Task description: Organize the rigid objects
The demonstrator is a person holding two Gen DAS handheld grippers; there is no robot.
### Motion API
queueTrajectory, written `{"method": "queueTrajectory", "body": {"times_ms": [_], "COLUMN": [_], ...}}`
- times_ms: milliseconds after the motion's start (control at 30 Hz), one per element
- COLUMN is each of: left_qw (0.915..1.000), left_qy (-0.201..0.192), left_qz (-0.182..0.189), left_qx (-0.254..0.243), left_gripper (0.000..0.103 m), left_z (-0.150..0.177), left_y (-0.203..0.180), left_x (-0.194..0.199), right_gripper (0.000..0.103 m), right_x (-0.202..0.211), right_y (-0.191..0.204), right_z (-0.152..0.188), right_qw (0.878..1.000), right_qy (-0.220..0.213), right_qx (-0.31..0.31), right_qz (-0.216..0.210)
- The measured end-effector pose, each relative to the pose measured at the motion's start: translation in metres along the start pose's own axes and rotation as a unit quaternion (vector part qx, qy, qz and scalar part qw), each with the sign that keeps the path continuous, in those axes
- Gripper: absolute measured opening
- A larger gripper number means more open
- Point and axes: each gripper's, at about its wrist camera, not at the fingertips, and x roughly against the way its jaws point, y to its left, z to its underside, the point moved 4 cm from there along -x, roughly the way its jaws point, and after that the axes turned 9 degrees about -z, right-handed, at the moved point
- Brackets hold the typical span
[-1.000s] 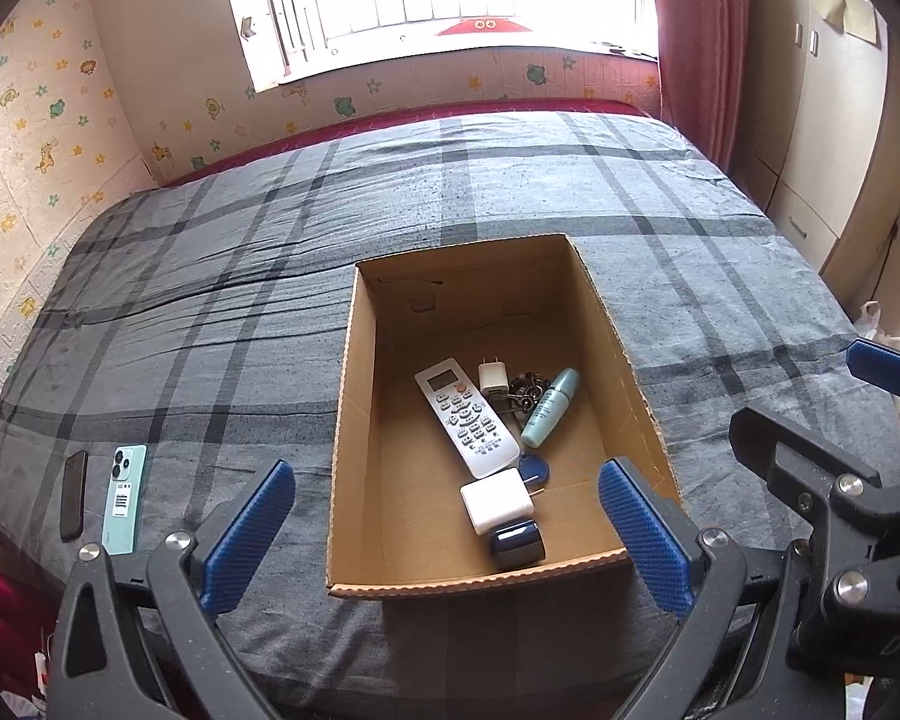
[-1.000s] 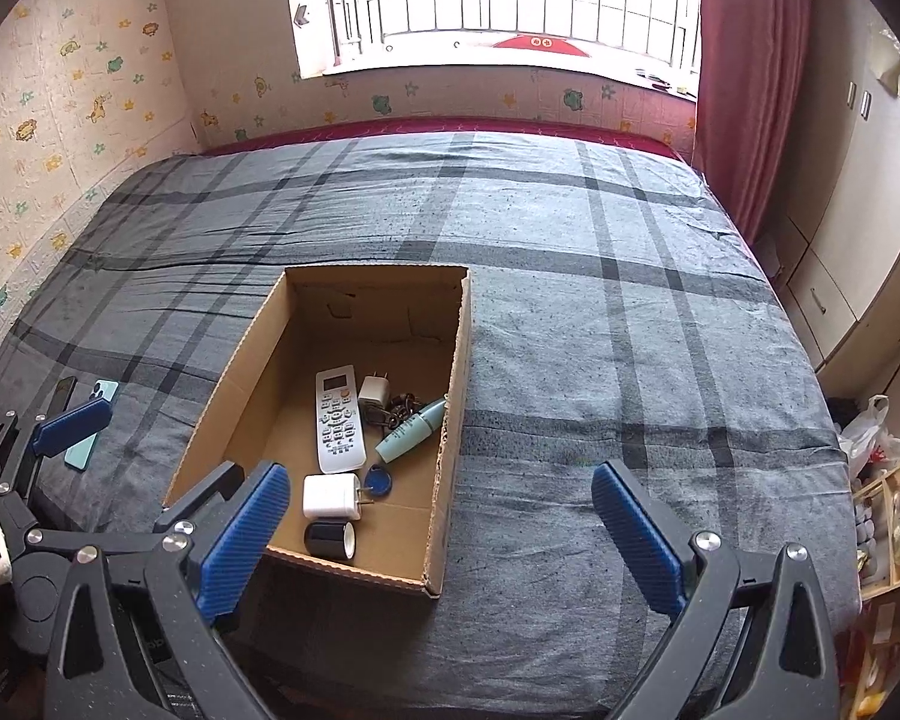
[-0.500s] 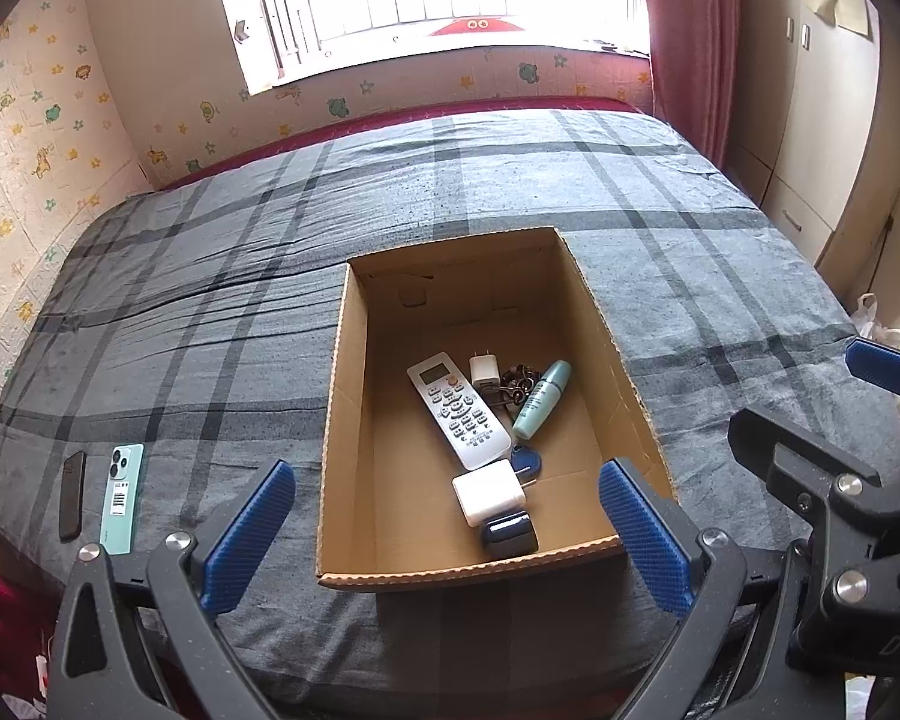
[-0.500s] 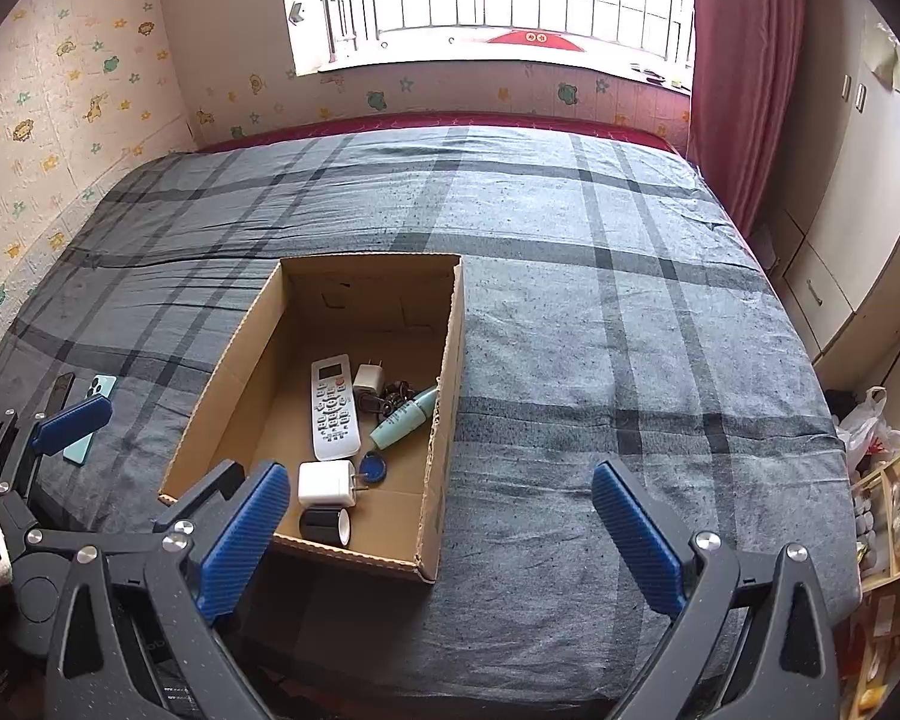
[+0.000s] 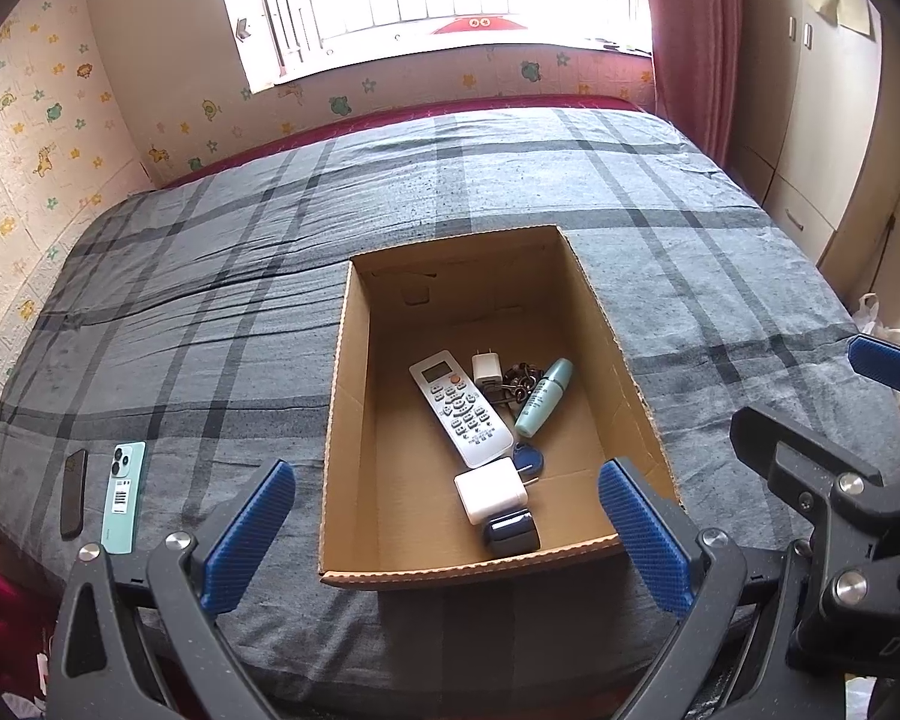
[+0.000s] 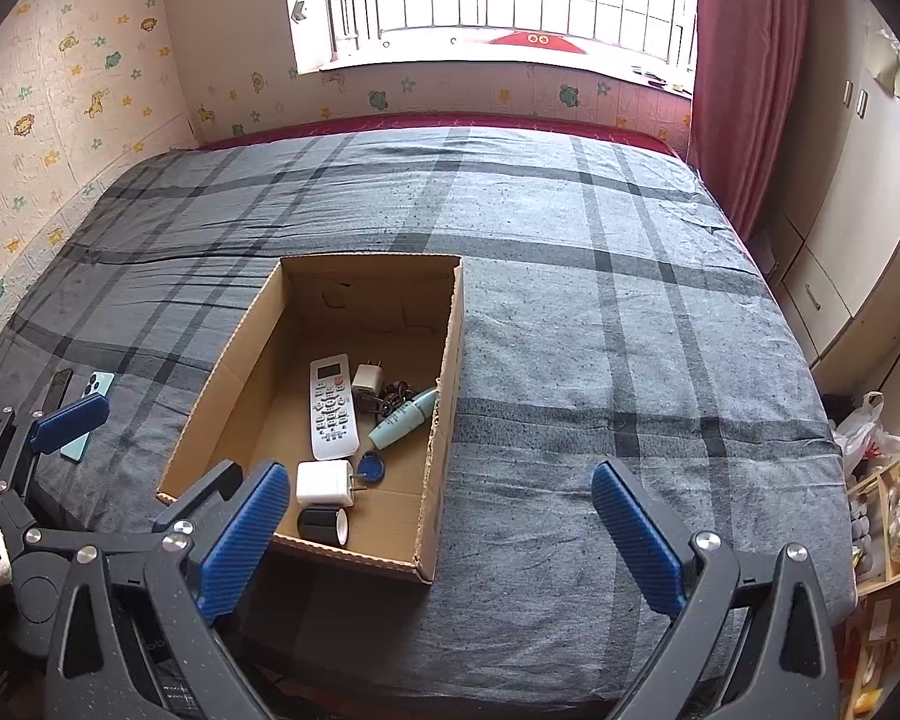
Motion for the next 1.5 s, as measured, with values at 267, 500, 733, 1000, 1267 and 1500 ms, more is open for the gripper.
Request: {"method": "queueTrajectory", "body": {"times_ms": [267,500,733,1000,1267,1500], "left_qw": [1.0000,1.0000,1.0000,1.0000,1.0000,1.0000], "left_qy": [0.001,0.003,0.003,0.002,0.002,0.002], "left_qz": [0.003,0.002,0.002,0.002,0.003,0.003], "left_qx": [-0.001,-0.001,-0.002,-0.003,-0.003,-0.005], "left_gripper": [0.103,0.103,0.103,0.103,0.103,0.103], "left_z": [0.0000,0.0005,-0.0005,-0.0026,-0.0041,-0.0041], "left_y": [0.0006,0.0000,0.0003,-0.0002,0.0001,-0.0008], "left_x": [0.0005,0.0005,0.0001,-0.0002,-0.0007,-0.0028], "right_gripper": [0.103,0.103,0.103,0.103,0.103,0.103], "right_x": [0.0004,0.0013,0.0007,0.0010,0.0010,-0.0017], "right_y": [0.0003,0.0014,0.0021,0.0022,0.0016,-0.0011], "right_z": [-0.0001,-0.0009,-0.0014,-0.0031,-0.0050,-0.0059], "right_qw": [1.000,1.000,1.000,1.000,1.000,1.000], "right_qy": [0.000,-0.001,0.000,-0.001,0.000,0.002], "right_qx": [0.001,0.001,0.001,0.003,0.004,0.003], "right_qz": [0.001,0.002,0.003,0.002,0.003,0.002]}}
